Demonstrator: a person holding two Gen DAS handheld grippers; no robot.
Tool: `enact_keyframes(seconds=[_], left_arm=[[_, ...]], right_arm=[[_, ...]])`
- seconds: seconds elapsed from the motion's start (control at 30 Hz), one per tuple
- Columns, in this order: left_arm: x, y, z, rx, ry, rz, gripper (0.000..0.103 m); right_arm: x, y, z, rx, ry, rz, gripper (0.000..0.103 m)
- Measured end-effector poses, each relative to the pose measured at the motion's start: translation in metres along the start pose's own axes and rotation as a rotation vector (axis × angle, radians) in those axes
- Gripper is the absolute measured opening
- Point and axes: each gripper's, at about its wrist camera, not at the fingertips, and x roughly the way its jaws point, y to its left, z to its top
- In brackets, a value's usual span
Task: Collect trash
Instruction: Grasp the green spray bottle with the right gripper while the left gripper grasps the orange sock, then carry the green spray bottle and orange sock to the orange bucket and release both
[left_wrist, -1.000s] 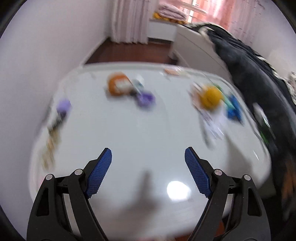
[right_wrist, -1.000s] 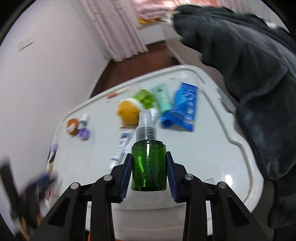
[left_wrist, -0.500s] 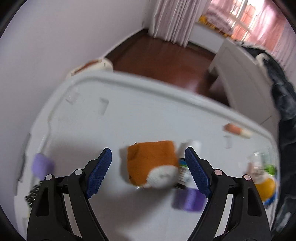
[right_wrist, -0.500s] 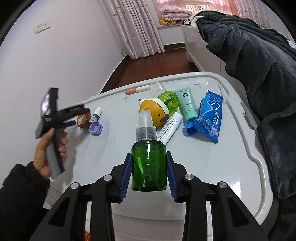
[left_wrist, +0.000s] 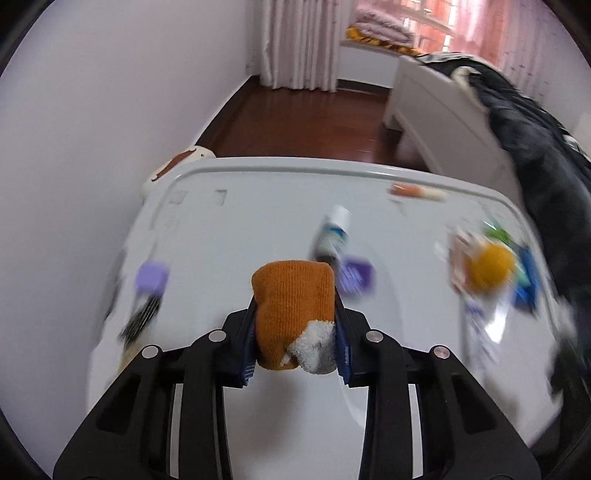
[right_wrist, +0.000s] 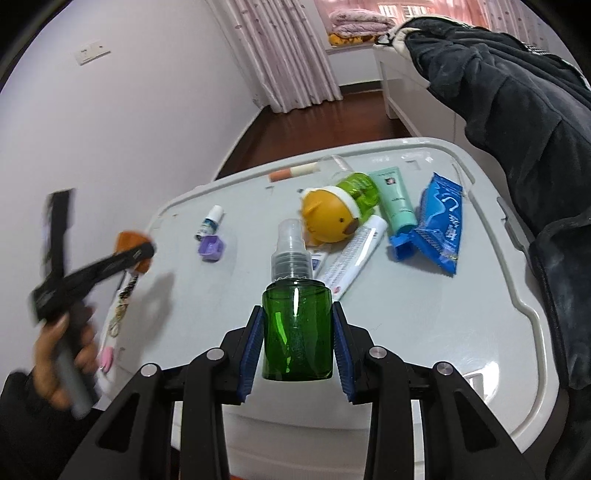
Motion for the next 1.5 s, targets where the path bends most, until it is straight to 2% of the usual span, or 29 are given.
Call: enact_keyframes(seconds=[0.1,0.2,0.3,0.43,0.57,0.63,0.73,0.87,0.93,0.97,1.0,1.03,1.07,1.33,1.43,1.5], left_arm=[[-0.052,-0.008,-0.04,0.036,-0.003,-0.025,0.033],[-0.102,-0.01,-0.097,0.067,-0.008,-0.058,0.033],[-0.12,-0.015,-0.136,0.083,-0.002,-0.062,0.033],[-0.115,-0.019,-0.19,0.074,0.064,-0.118,0.033],[-0.088,-0.023,-0.228,0.053,0.163,-0.135,0.033],[-0.084,-0.023,-0.234,0.043,0.186,-0.143,0.033],[-0.088,-0.026,-0.235,0.055,0.17,-0.141,0.034],[-0.082,-0.027,-0.237,0.063,0.195,-0.144,0.036],[-0.079,-0.029,-0.237,0.065,0.21,-0.135,0.045],[-0.078,-0.028,-0.237,0.066,0.214,-0.129,0.051],[-0.077,-0.029,-0.237,0.066,0.217,-0.125,0.056],[-0.077,-0.029,-0.237,0.066,0.218,-0.12,0.066],[-0.077,-0.029,-0.237,0.066,0.218,-0.115,0.071],[-0.075,-0.028,-0.236,0.063,0.226,-0.108,0.074],[-0.076,-0.026,-0.233,0.06,0.218,-0.109,0.074],[-0.077,-0.026,-0.23,0.066,0.21,-0.108,0.074]], right_arm=[[-0.018,0.01,-0.015,-0.009,-0.024,0.033,0.036],[-0.046,0.023,-0.044,-0.008,-0.037,0.059,0.036],[-0.074,0.037,-0.079,-0.02,-0.021,0.08,0.036],[-0.1,0.06,-0.122,-0.082,-0.011,0.047,0.036],[-0.092,0.072,-0.157,-0.117,0.06,0.026,0.036],[-0.078,0.073,-0.174,-0.109,0.121,0.018,0.036],[-0.064,0.07,-0.189,-0.087,0.182,0.015,0.036],[-0.054,0.063,-0.195,-0.049,0.222,0.013,0.036],[-0.051,0.062,-0.195,-0.047,0.232,0.01,0.038],[-0.05,0.061,-0.195,-0.046,0.235,0.01,0.047],[-0.05,0.061,-0.195,-0.048,0.234,0.008,0.051],[-0.05,0.061,-0.195,-0.048,0.23,0.006,0.051],[-0.051,0.061,-0.194,-0.047,0.229,0.007,0.051],[-0.055,0.048,-0.19,-0.012,0.216,0.013,0.051],[-0.053,0.04,-0.173,0.012,0.2,0.007,0.051],[-0.05,0.032,-0.149,0.042,0.173,0.004,0.051]])
